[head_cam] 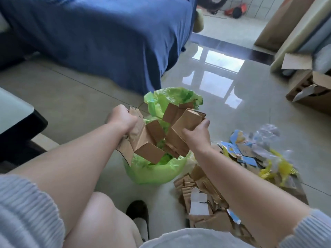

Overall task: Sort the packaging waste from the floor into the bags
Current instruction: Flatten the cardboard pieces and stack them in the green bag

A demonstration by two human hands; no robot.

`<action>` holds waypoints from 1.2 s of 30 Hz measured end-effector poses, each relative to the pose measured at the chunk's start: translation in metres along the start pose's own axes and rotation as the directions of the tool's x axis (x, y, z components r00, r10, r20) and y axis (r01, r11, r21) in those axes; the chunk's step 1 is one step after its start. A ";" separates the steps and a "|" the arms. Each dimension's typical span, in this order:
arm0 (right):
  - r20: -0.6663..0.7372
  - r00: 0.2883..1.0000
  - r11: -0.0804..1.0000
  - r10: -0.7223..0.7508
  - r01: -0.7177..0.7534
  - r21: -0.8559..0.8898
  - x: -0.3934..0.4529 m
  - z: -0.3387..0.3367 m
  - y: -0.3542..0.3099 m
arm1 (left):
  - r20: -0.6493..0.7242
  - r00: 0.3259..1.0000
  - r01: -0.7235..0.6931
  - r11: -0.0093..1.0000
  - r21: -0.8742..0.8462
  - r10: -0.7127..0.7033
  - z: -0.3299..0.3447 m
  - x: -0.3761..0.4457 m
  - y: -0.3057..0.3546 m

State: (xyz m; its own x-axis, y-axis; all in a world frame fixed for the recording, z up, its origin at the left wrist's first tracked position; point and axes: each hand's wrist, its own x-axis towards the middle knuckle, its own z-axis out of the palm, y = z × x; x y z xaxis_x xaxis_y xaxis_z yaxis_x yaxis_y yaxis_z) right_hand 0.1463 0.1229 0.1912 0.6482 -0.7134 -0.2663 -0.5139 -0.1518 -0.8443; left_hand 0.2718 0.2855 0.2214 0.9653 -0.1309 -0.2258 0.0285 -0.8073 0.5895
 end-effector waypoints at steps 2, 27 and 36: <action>0.021 1.000 0.996 -0.007 0.008 -0.085 0.004 0.017 0.005 | 0.064 0.998 0.034 0.994 -0.106 -0.027 0.009 0.010 0.000; 0.287 0.929 0.840 -0.234 0.342 -0.421 0.019 0.055 0.047 | 0.406 0.913 0.032 0.986 -0.166 0.039 0.088 0.007 -0.044; 0.412 0.909 0.836 -0.071 0.279 -0.472 0.040 0.069 0.043 | 0.449 0.891 0.177 0.960 -0.219 -0.062 0.098 0.016 -0.043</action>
State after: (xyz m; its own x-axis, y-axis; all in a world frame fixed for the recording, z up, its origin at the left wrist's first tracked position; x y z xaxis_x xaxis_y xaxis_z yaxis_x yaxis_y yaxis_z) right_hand 0.1884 0.1350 0.1120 0.8567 -0.3557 -0.3735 -0.5140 -0.6487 -0.5612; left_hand 0.2609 0.2617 0.1164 0.7424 -0.3250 -0.5859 0.2549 -0.6717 0.6955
